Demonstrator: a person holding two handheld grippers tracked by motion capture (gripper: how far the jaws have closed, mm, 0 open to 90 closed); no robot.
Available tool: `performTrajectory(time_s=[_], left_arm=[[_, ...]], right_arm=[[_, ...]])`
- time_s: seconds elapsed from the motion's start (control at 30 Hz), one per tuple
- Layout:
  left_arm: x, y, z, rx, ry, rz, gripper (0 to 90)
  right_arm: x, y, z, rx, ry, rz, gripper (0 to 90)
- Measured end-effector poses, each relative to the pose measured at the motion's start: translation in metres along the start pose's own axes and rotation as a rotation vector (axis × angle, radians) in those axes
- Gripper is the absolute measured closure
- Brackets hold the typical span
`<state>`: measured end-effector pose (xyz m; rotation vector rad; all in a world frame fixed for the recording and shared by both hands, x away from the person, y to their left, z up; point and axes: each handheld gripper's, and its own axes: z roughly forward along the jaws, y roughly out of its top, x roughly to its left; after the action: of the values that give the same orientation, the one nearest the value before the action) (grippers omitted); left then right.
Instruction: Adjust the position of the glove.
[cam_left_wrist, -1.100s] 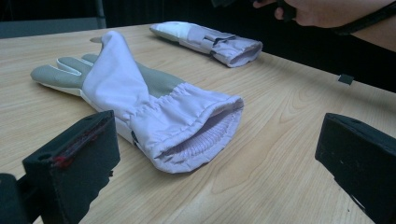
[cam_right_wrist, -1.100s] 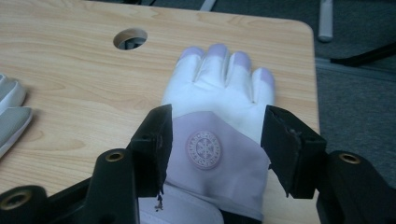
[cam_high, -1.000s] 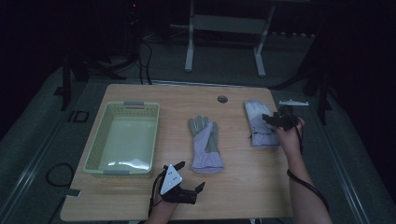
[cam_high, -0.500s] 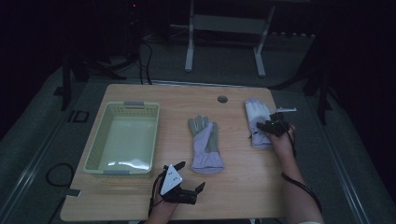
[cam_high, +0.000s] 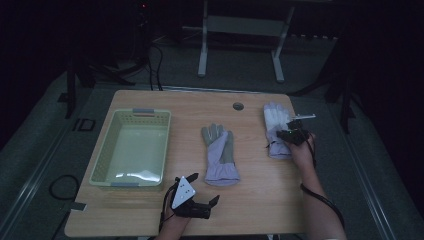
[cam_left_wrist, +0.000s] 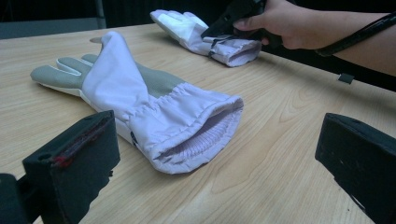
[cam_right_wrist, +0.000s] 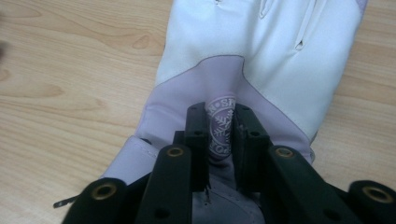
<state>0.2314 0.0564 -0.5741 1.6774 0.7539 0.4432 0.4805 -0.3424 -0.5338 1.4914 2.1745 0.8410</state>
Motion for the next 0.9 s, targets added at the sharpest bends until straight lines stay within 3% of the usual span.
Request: performTrajectory(time_s=[0.33, 0.53, 0.63, 0.9], left_arm=[[0.000, 0.000, 0.000, 0.000, 0.003, 0.000, 0.0], [0.000, 0.000, 0.000, 0.001, 0.004, -0.003, 0.0], [0.000, 0.000, 0.000, 0.000, 0.004, -0.001, 0.0], [0.000, 0.000, 0.000, 0.000, 0.004, 0.001, 0.0]], right_arm=[[0.001, 0.004, -0.033, -0.046, 0.020, 0.050, 80.1], [0.012, 0.010, -0.065, -0.065, 0.021, 0.025, 80.1], [0.019, 0.011, -0.084, -0.076, 0.061, 0.011, 80.4], [0.041, 0.004, -0.132, -0.106, 0.112, -0.047, 80.5]])
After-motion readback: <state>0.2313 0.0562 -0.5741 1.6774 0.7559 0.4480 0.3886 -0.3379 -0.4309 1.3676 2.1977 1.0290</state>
